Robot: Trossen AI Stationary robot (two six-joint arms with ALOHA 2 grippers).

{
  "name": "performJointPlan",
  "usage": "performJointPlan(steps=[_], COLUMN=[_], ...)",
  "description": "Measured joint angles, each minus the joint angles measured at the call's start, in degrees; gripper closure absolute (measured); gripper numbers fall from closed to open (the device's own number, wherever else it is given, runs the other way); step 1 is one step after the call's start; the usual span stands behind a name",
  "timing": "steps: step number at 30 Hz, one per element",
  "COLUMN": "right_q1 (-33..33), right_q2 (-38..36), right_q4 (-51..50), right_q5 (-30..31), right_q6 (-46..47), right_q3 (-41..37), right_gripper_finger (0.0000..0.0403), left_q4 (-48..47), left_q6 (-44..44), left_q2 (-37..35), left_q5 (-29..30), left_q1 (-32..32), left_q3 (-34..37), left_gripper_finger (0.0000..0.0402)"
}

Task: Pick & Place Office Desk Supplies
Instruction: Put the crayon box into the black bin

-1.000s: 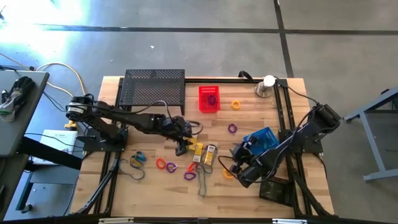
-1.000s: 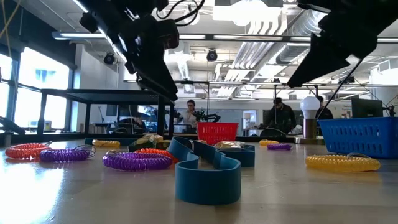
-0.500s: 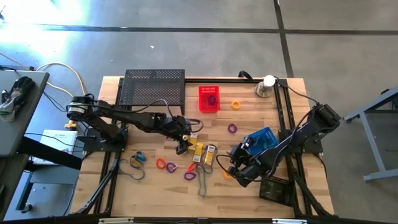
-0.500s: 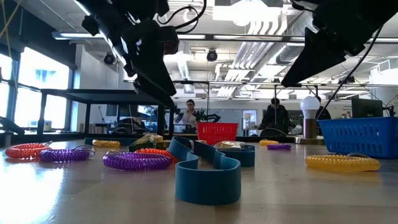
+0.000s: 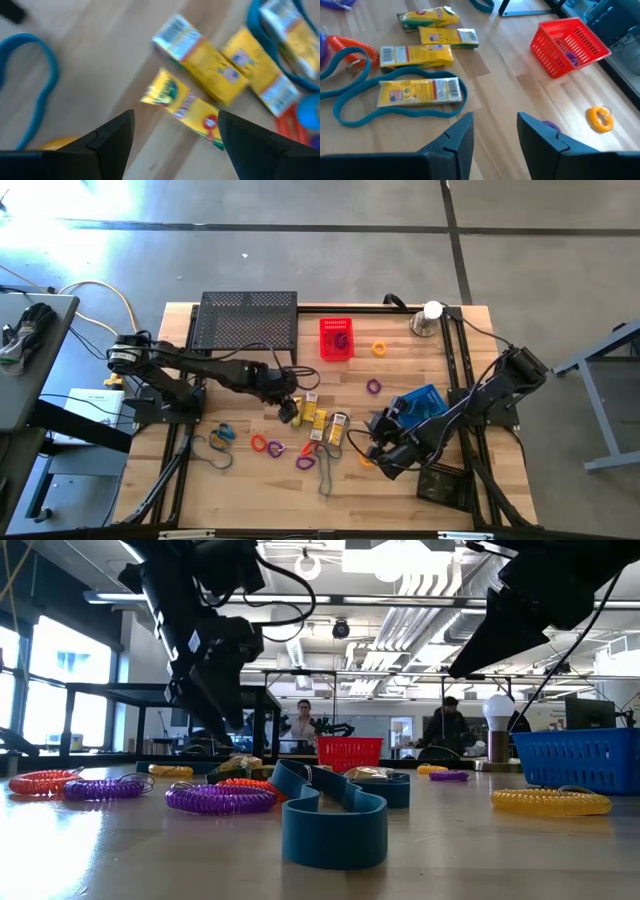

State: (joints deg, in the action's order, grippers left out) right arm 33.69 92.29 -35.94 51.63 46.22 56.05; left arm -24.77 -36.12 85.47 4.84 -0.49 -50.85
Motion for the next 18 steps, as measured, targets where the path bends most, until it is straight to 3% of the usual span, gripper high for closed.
performJointPlan(steps=[11, 18], right_q1=[-2.27, -2.70], right_q2=[-0.02, -0.02], right_q4=[0.67, 1.22], right_q5=[0.29, -1.24], right_q6=[0.00, 0.62], right_q3=[0.00, 0.00], right_gripper_finger=[0.0266, 0.0266], left_q4=[0.62, 1.44], left_q6=[-1.36, -6.23], left_q2=[0.00, 1.81], left_q5=[0.24, 5.09], left_q1=[-0.27, -1.68], left_q3=[0.00, 0.05], left_gripper_finger=[0.0124, 0.0124])
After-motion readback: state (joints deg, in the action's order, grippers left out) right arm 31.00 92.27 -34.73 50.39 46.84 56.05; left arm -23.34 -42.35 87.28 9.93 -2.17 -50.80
